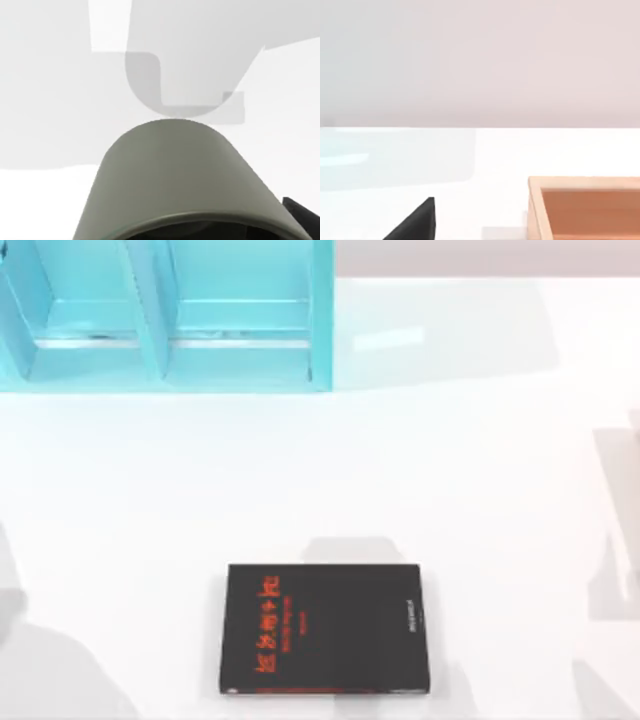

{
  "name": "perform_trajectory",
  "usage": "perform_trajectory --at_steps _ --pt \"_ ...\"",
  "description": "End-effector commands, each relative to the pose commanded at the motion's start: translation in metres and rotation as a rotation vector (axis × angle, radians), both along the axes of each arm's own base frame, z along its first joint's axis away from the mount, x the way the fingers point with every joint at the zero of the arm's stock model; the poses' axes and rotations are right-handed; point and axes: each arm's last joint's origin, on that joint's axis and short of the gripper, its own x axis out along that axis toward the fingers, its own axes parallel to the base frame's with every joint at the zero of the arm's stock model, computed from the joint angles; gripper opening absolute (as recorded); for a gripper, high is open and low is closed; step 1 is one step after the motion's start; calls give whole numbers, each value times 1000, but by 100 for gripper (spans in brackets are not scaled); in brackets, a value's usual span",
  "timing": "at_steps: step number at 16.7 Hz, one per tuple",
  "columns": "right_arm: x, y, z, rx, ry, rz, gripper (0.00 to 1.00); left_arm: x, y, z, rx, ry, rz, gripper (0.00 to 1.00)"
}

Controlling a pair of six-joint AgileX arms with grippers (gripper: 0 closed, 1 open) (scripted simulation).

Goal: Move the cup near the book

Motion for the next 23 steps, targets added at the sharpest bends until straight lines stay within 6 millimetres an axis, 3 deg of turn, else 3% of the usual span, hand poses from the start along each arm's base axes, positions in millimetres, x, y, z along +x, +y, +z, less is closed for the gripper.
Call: perform_trajectory --at_steps 5,10,18,23 --pt "0 0 0 0 0 0 100 18 -32 18 12 -89 86 0" --pt "0 0 0 0 0 0 100 36 -76 20 -28 -80 356 0" --pt "0 0 0 0 0 0 100 47 -144 20 -36 -38 736 0" --pt "0 0 0 0 0 0 100 49 -192 30 -39 -73 917 0"
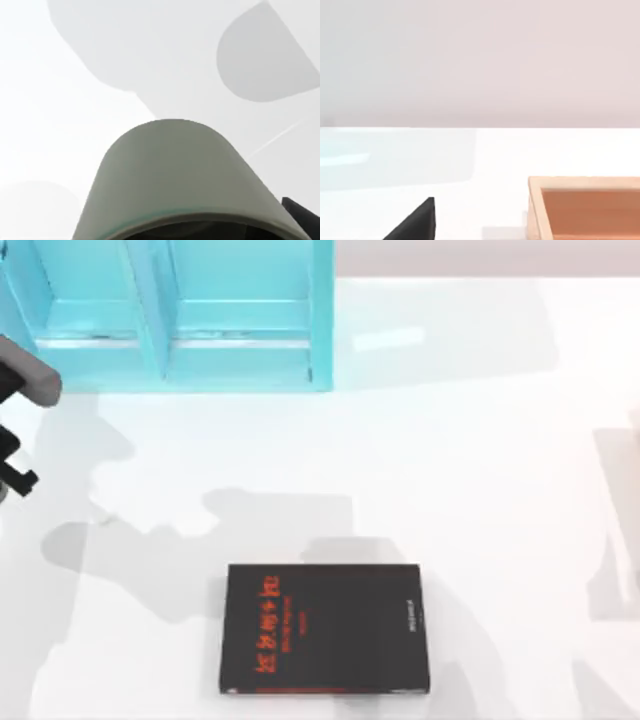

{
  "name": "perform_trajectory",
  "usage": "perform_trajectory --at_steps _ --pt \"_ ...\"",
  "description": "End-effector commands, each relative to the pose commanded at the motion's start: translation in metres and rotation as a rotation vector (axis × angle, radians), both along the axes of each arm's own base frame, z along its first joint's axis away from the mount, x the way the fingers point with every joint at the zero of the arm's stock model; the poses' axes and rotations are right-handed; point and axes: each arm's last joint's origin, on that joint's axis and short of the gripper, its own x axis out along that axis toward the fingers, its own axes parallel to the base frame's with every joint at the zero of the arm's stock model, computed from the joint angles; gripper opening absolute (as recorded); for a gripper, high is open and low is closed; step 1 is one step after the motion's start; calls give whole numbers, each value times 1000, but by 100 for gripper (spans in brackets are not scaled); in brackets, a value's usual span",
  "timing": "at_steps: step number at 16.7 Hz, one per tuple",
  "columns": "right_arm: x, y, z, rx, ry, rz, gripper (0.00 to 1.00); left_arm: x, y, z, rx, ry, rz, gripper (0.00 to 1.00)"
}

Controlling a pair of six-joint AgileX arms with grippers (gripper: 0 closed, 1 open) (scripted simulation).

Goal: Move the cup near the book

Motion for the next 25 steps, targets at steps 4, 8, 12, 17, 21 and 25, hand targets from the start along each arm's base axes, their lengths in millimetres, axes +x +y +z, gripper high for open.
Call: perform_trajectory --at_steps 4,8,12,17,21,25 --pt "0 0 0 0 0 0 100 -3 -38 11 -22 -45 113 0" --pt "0 0 0 0 0 0 100 -11 -78 19 -82 -61 350 0" --pt "0 0 0 0 0 0 100 -30 -123 26 -144 -54 555 0" --pt "0 0 0 0 0 0 100 -53 -163 15 -122 35 643 0" --pt "0 0 0 0 0 0 100 -55 -167 12 -106 56 650 0" --pt "0 0 0 0 0 0 100 -54 -166 12 -110 51 652 0"
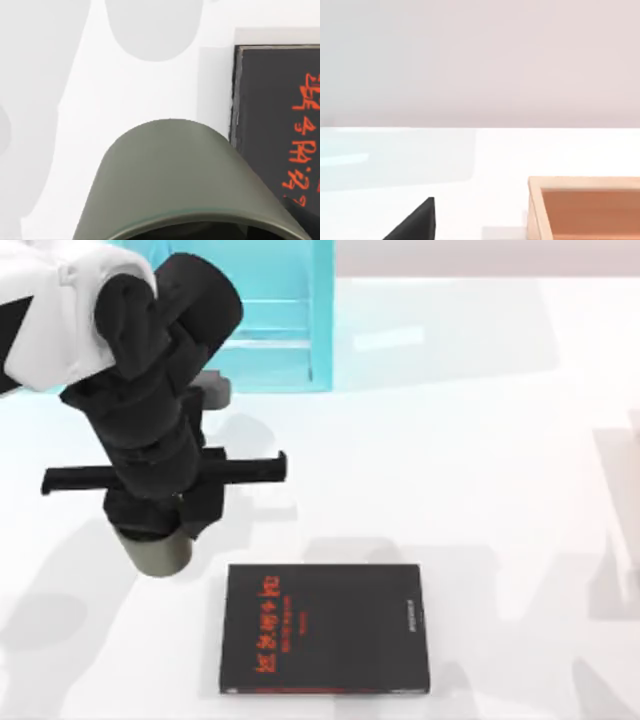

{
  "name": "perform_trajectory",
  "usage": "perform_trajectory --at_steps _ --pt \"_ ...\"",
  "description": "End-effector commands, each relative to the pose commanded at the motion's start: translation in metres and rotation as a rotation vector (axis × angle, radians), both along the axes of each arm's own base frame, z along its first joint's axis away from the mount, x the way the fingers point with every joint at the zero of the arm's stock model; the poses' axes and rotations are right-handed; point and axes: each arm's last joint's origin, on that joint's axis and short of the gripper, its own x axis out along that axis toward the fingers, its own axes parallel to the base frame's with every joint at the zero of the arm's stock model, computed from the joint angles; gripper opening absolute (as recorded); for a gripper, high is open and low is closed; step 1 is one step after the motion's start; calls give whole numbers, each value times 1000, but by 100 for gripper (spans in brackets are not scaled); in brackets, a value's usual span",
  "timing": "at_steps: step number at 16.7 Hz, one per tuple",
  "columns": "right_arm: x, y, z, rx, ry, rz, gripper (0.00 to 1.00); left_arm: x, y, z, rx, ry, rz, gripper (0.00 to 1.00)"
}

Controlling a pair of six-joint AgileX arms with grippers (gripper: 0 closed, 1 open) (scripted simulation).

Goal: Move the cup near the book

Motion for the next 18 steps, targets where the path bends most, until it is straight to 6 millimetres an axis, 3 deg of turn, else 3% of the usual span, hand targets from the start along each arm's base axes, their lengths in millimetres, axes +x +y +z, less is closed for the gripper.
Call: perform_trajectory --at_steps 8,12,18 --pt "0 0 0 0 0 0 100 1 5 -62 0 1 -2 0" --pt "0 0 0 0 0 0 100 1 5 -65 3 6 -2 0" --pt "0 0 0 0 0 0 100 1 5 -65 3 6 -2 45"
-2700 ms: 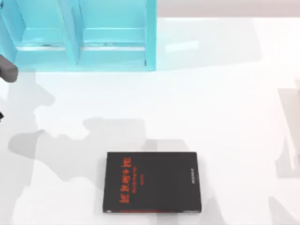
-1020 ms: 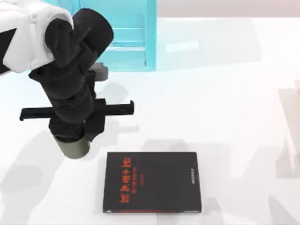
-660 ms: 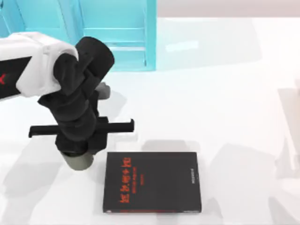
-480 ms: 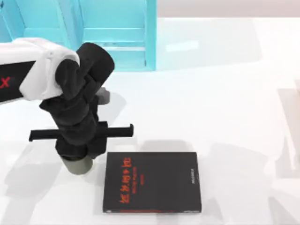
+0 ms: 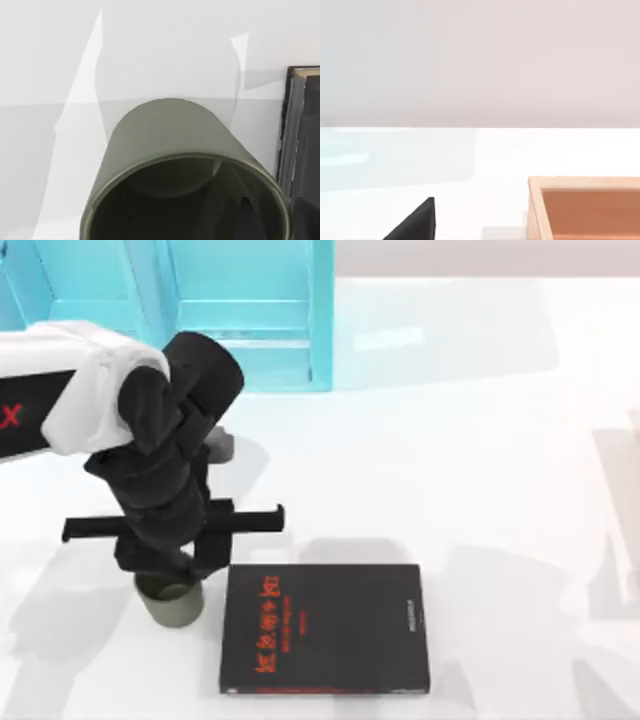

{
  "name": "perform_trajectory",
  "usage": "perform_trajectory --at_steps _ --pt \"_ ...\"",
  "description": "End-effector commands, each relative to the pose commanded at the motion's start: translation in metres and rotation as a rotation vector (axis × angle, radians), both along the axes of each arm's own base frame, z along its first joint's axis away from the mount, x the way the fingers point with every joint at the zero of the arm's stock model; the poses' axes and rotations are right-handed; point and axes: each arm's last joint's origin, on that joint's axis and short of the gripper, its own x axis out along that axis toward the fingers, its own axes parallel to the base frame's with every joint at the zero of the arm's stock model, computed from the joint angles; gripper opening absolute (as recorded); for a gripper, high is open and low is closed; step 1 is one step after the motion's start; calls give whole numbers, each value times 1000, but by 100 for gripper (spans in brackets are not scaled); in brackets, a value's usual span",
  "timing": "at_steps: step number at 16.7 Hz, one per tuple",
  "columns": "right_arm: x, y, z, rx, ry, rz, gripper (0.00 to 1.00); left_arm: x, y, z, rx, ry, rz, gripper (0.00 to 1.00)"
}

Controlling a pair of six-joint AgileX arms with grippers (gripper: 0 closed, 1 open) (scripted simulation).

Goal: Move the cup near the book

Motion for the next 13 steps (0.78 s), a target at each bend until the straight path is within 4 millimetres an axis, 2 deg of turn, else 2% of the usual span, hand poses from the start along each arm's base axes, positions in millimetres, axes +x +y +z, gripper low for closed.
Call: perform_trajectory --at_steps 7,13 --pt "0 0 0 0 0 0 100 0 0 0 0 0 0 98" --pt "0 0 0 0 0 0 100 0 0 0 0 0 0 100"
